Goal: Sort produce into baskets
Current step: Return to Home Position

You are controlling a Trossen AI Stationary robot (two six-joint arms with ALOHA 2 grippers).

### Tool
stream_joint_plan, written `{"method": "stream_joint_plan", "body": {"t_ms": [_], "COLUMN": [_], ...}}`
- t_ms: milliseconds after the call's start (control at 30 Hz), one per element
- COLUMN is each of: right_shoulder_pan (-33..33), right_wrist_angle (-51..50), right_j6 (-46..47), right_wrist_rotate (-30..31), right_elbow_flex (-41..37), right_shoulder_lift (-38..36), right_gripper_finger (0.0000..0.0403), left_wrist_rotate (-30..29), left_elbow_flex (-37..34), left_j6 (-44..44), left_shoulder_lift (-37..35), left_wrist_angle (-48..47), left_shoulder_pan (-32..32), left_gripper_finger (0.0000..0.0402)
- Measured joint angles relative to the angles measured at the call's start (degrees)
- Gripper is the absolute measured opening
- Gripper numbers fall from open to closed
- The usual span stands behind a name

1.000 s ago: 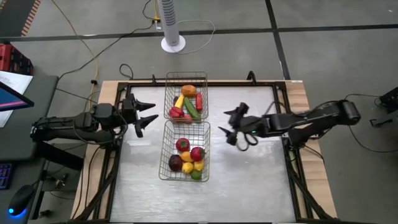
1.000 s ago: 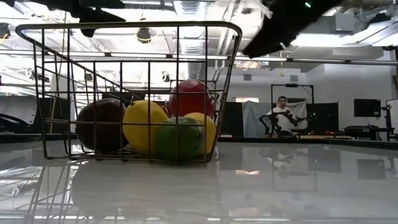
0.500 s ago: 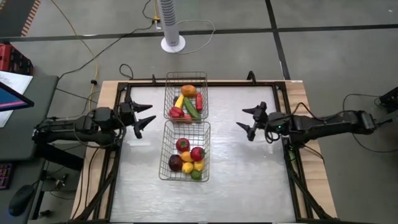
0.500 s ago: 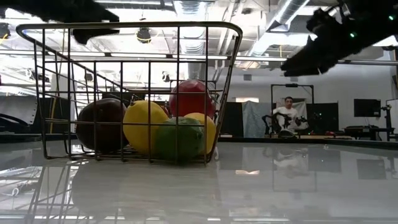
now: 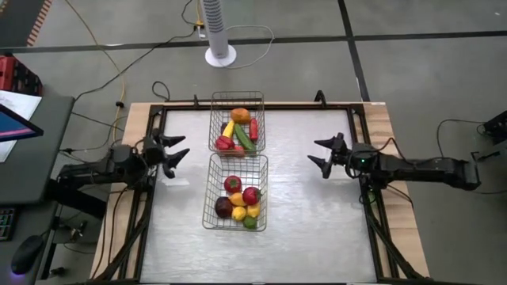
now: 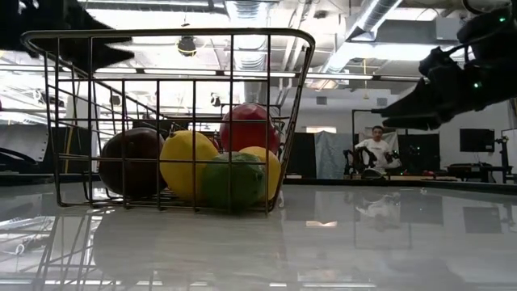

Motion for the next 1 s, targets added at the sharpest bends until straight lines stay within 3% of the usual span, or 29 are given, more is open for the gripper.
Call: {"method": "stream_joint_plan", "body": {"t_ms": [167, 400, 567, 700, 833, 1000], "right_shoulder_pan": [-1.6, -2.1, -2.1, -2.2, -2.1, -2.1], "right_wrist_angle": [-0.1, -5.0, -7.2, -6.9, -6.9, -7.0], "right_j6": [-1.2, 2.4, 5.8, 9.1, 9.3, 9.3], "right_wrist_rotate": [0.2, -1.1, 0.3, 3.9, 3.7, 3.7], "right_elbow_flex": [-2.3, -2.9, -3.0, -3.0, -3.0, -3.0], "right_shoulder_lift": [-4.6, -11.5, -14.1, -14.3, -14.3, -14.3], "right_gripper_finger": [0.0359, 0.0331, 0.0314, 0.0311, 0.0311, 0.0311], "left_wrist_rotate": [-0.9, 7.0, 11.2, 9.3, 8.4, 8.3], "left_elbow_flex": [-4.7, -10.6, -11.0, -11.0, -11.0, -11.0], "left_j6": [2.9, 4.5, 6.4, 5.0, 0.3, 0.7], "left_shoulder_lift": [0.7, 0.3, 1.0, 1.1, 1.1, 1.1], "left_wrist_angle": [3.0, 9.5, 9.5, 9.6, 9.6, 9.6], "left_shoulder_pan": [0.0, 0.0, 0.0, 0.0, 0.0, 0.0], "left_gripper_finger": [0.0239, 0.0239, 0.0239, 0.0239, 0.0239, 0.0239]}}
